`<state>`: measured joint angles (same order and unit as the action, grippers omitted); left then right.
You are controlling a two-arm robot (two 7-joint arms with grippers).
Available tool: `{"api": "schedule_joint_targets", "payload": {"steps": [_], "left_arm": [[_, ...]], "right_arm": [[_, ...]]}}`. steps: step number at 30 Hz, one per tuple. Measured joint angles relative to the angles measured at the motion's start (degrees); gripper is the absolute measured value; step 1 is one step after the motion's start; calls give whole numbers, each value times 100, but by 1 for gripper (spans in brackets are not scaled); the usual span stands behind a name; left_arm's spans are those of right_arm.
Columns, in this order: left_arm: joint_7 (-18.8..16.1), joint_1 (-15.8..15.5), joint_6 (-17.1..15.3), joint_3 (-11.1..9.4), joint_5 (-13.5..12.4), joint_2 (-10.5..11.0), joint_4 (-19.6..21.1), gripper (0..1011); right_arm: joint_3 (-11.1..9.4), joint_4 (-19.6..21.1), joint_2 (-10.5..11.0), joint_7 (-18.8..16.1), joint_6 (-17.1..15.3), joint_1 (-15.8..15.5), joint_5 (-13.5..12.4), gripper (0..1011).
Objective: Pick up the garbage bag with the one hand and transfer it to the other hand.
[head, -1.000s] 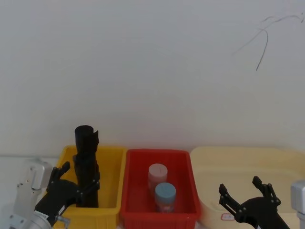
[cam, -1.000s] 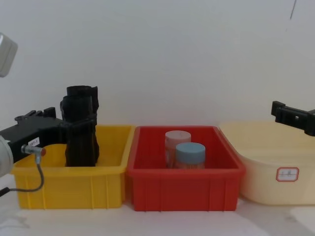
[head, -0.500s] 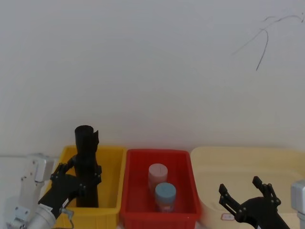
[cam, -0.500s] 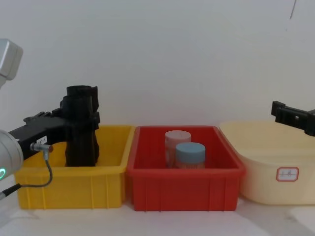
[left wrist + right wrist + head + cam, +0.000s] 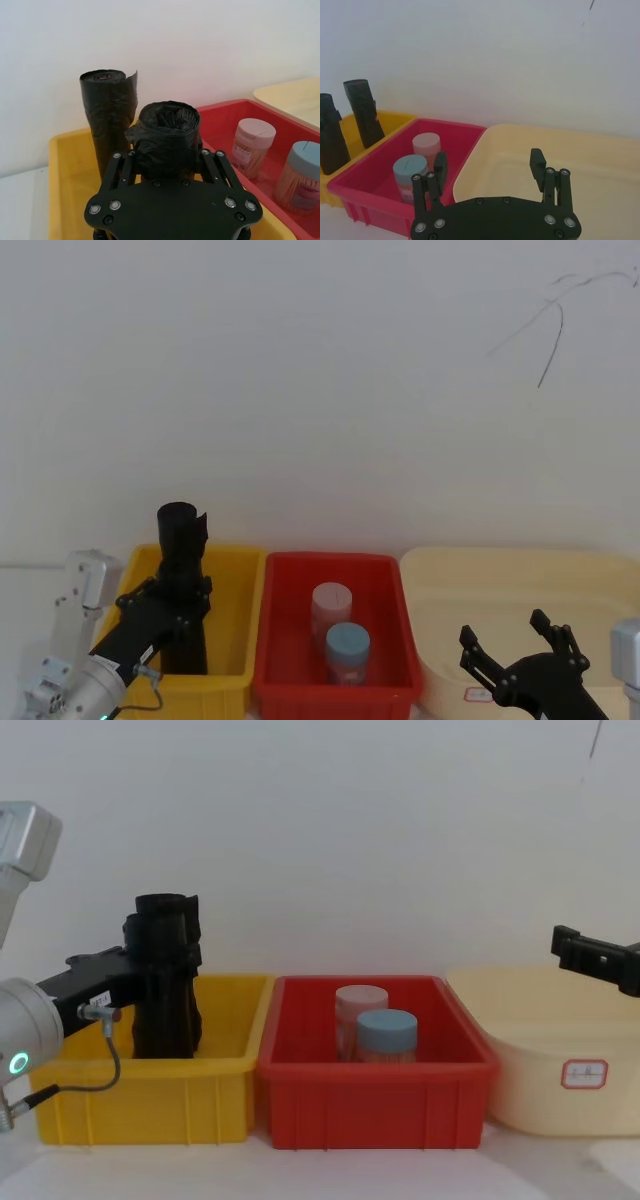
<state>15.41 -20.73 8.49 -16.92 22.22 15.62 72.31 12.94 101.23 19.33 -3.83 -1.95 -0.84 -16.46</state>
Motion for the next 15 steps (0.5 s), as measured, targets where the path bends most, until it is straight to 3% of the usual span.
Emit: {"api": "schedule_joint_targets", "payload": {"steps": [5,15], "left_arm": [[168,-97,7,-20,12,-12,-100,448],[542,-262,-18,-97,-31,88,-26,398]], "right_arm": [[0,0,0,0,0,0,0,1001],[0,0,0,0,0,0,0,1001]]}}
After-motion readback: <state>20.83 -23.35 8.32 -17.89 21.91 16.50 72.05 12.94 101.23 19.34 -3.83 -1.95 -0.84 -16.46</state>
